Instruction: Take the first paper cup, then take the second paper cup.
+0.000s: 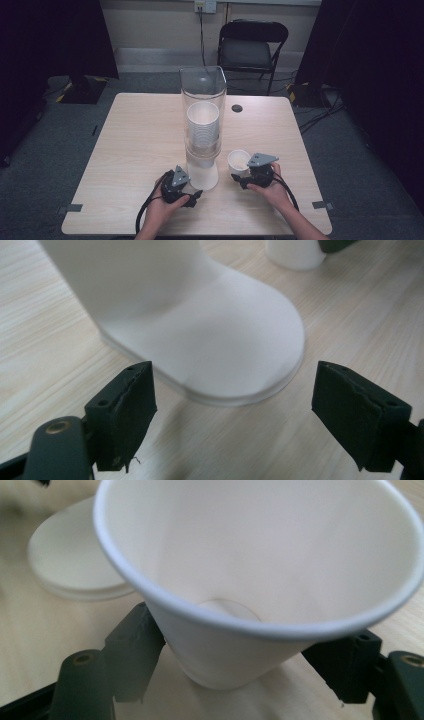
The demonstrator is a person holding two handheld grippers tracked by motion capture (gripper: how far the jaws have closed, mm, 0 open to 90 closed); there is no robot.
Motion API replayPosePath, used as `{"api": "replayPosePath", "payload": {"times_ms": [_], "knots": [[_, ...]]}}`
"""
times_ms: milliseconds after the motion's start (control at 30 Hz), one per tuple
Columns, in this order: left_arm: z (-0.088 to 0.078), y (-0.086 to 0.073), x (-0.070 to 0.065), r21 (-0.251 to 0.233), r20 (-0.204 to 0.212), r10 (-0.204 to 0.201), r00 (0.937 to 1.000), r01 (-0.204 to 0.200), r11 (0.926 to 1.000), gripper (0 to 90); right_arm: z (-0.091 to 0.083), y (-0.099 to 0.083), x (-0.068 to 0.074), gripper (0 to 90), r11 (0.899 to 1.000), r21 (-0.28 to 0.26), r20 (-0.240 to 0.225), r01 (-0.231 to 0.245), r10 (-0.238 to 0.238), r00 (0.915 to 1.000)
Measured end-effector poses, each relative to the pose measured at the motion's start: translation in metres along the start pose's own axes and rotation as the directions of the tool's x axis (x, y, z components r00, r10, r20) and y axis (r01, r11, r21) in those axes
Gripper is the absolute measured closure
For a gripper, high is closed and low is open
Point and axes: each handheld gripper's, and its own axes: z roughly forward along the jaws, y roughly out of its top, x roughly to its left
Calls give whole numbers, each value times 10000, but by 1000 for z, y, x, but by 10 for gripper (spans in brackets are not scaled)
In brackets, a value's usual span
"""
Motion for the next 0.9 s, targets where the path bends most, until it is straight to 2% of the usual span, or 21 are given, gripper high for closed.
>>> {"api": "replayPosePath", "payload": {"times_ms": [67,167,200,267,300,367,467,500,633,733,800,900], "knots": [[-1,-3,3,124,-17,-22,10000,22,9999,175,2,0,-7,226,9998,177,181,-118,115,9998],[-3,-6,8,266,-41,102,9999,-101,9996,175,-2,1,-12,199,9994,93,315,-340,337,9989],[-3,-8,8,285,-33,-11,10000,12,9996,174,-4,0,-12,188,9994,72,266,-349,347,9990],[-5,-9,11,450,-78,124,9999,-120,9989,175,-9,-1,-12,141,9985,111,219,-540,538,9983],[-6,-11,12,418,-76,106,9999,-102,9991,175,-12,-2,-12,150,9980,103,113,-621,620,9980],[-7,-13,14,416,-38,101,9999,-99,9991,174,-18,-4,-12,146,9983,44,195,-582,581,9981],[-7,-16,16,620,-82,252,9996,-246,9978,174,-25,-7,-11,144,9979,40,67,-654,653,9978],[-6,-17,16,618,-36,161,9999,-159,9980,174,-26,-8,-11,144,9977,90,20,-670,670,9978],[-6,-19,16,751,68,223,9997,-228,9969,174,-31,-13,-9,145,9966,244,80,-788,786,9969],[-7,-20,17,753,63,184,9998,-188,9970,173,-36,-13,-4,146,9976,305,52,-626,624,9980],[-7,-21,18,709,72,55,10000,-60,9975,172,-40,-11,0,143,9981,330,-136,-528,533,9985],[-8,-23,19,696,133,65,9999,-74,9975,167,-44,-10,8,147,9985,341,-353,-427,439,9984]]}}
